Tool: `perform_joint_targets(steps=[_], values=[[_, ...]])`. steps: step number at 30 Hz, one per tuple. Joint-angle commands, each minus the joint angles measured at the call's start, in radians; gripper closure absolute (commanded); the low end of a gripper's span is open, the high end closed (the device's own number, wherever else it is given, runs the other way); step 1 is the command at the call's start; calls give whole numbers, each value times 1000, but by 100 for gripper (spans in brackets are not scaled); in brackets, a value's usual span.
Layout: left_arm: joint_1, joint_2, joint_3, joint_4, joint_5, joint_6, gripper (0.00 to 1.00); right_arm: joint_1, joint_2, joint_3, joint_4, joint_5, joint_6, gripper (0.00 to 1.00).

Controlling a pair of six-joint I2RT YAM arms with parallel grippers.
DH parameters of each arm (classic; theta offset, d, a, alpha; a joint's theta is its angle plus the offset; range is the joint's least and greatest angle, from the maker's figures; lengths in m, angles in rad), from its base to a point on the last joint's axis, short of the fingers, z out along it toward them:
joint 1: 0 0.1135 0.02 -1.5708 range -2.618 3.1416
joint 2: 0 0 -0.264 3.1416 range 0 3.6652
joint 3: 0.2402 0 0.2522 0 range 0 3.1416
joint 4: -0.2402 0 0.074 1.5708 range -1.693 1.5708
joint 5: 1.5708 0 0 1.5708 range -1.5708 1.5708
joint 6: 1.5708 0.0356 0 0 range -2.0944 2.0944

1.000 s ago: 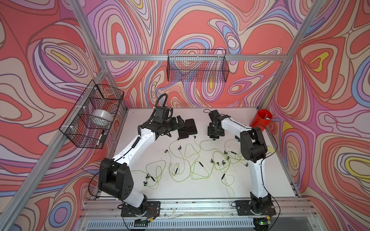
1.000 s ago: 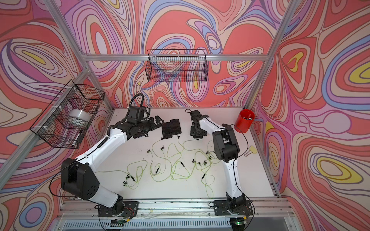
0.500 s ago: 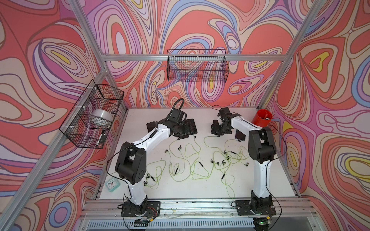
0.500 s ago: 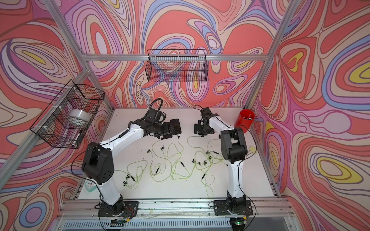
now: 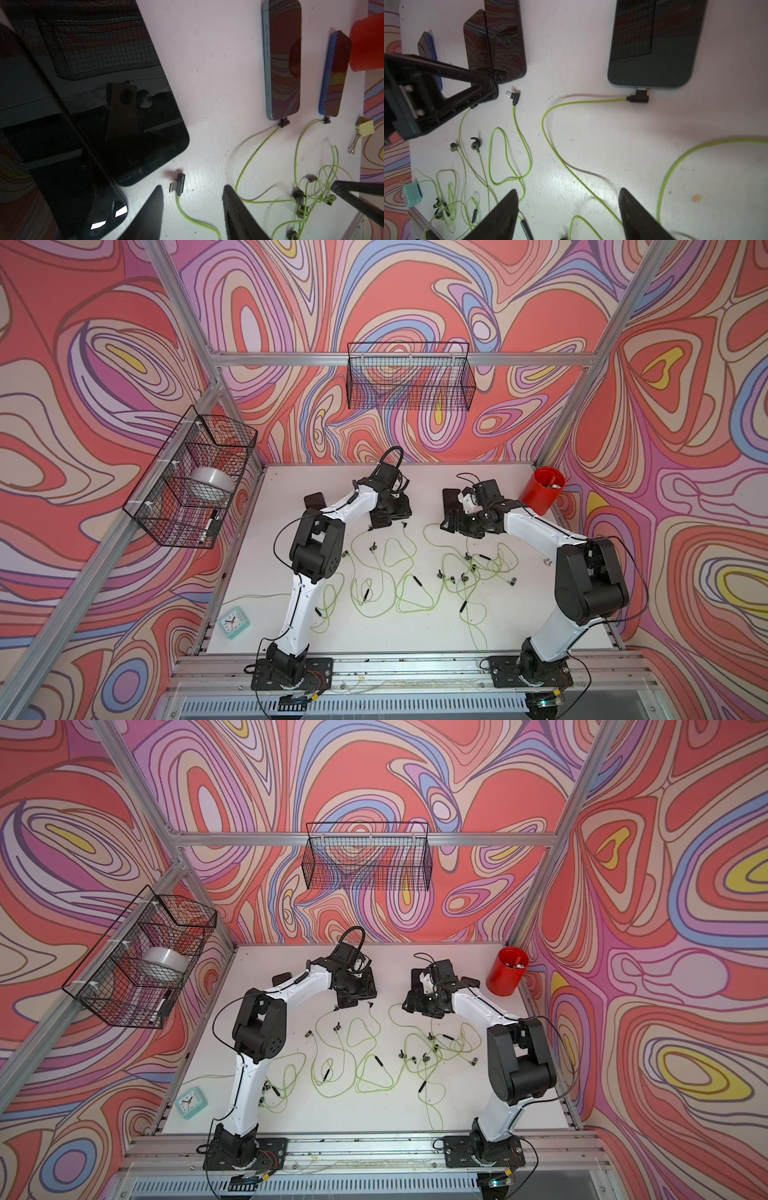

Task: Plug wired earphones into phones
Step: Pick up the wired earphone from the center of the board.

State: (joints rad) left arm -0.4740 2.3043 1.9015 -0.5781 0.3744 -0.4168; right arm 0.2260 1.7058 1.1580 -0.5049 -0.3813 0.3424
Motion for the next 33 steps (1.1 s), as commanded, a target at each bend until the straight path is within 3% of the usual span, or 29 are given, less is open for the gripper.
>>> perform_joint_targets(steps=[1, 12, 21, 33], values=[[3, 35, 28, -78, -1, 44, 58, 4, -42, -25, 64, -67, 30, 28], [16, 49, -14, -25, 41, 7, 80, 6, -46, -30, 98, -143, 33, 39], [25, 47, -52, 6, 63, -9, 79, 5, -42, -29, 89, -144, 33, 39], [28, 26, -108, 85, 89, -45, 91, 4, -34, -43, 109, -162, 42, 40]])
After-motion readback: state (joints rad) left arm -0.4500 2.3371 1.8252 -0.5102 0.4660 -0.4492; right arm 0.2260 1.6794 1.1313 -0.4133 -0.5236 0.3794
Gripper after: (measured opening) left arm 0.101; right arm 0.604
